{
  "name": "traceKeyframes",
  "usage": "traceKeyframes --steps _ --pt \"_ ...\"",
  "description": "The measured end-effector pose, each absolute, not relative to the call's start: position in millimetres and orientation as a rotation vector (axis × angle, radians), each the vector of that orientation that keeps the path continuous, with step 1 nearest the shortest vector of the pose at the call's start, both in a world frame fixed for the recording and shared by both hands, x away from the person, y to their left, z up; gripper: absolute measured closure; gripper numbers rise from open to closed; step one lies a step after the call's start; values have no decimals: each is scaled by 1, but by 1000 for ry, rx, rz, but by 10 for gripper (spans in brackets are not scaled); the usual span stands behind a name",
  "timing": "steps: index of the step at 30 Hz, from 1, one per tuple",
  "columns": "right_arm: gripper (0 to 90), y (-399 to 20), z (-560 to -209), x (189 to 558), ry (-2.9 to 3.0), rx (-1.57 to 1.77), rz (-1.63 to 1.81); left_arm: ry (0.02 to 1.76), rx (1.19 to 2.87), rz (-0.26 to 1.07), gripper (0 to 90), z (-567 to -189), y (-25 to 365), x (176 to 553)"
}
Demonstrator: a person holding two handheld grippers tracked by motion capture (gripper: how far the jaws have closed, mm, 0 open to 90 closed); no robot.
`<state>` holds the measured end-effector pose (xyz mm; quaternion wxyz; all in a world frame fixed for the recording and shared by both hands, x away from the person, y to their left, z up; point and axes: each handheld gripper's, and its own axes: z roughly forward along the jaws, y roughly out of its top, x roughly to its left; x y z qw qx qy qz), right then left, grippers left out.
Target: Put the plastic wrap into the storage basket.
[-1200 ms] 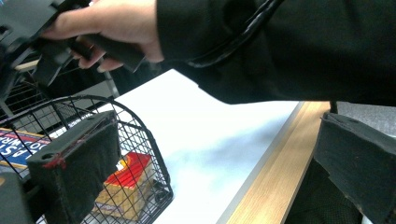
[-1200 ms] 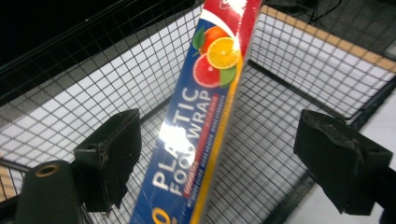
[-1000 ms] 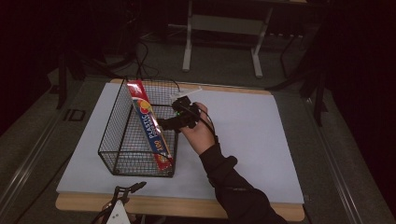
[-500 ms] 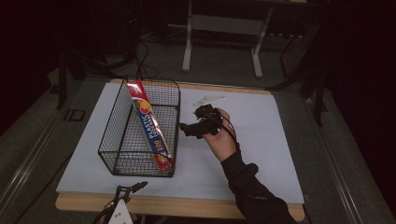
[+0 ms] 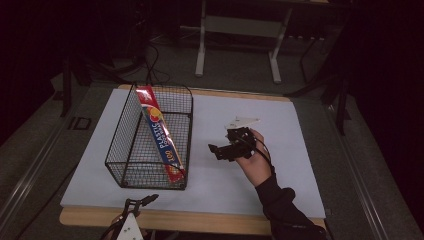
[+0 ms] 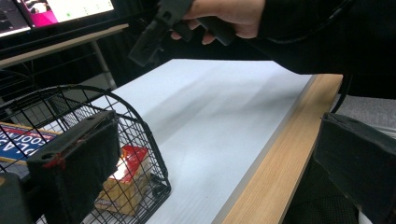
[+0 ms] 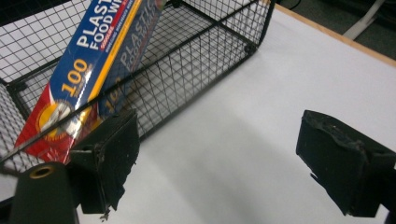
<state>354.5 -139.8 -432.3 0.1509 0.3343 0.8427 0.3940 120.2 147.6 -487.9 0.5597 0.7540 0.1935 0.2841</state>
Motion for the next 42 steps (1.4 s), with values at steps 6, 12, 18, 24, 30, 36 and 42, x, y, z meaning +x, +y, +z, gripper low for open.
traceKeyframes --steps 6,12,18,24,30,36,42 --pt "133 -163 -438 351 2409 972 1138 458 1776 673 10 -488 147 120" --pt "134 -186 -450 343 2415 989 1144 458 1779 674 10 -488 147 120" --pt "135 -200 -464 332 2433 1006 1122 455 1786 675 10 -488 146 120" --pt "134 -212 -473 323 2440 998 1108 456 1786 675 10 -488 146 120" --pt "134 -221 -484 316 2430 1028 1098 449 1786 673 10 -488 145 119" --pt "134 -225 -490 317 2423 1042 1080 444 1790 672 10 -488 145 118" --pt "140 -225 -492 318 2409 1010 1057 435 1789 668 10 -488 145 117"
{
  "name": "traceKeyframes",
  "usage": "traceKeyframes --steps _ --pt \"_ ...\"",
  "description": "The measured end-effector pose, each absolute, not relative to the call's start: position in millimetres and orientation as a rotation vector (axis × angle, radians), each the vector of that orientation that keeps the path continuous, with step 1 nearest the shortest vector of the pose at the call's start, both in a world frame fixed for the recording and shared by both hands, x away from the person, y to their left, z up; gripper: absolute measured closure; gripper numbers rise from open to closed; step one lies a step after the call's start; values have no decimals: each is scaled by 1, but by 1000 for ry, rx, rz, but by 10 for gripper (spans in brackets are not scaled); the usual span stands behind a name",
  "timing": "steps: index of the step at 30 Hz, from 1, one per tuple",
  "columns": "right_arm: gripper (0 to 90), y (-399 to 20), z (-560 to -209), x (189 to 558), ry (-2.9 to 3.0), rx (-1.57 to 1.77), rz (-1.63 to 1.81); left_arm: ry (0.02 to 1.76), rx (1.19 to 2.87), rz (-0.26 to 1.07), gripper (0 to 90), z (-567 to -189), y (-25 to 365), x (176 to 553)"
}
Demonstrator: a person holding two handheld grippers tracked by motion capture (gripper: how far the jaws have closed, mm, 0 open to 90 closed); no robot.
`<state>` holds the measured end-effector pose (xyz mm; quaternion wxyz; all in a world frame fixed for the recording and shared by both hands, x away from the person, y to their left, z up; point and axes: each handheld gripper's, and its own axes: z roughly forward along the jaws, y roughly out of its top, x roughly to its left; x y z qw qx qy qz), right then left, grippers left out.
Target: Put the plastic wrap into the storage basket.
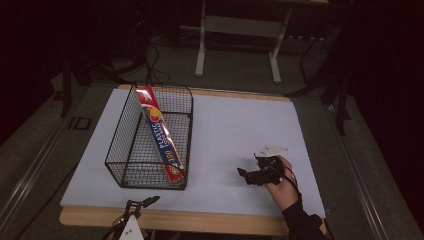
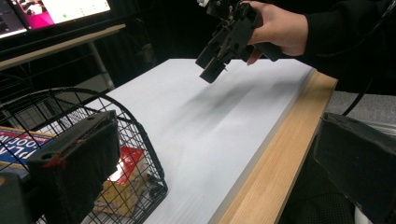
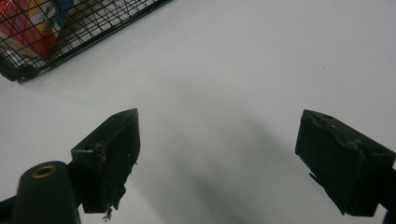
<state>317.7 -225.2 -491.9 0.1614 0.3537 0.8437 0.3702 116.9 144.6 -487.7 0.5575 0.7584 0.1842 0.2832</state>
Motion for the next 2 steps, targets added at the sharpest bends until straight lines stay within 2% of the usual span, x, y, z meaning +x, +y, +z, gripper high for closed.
traceKeyframes --steps 2 --pt "145 -225 -493 318 2409 995 1043 433 1794 668 10 -488 145 117"
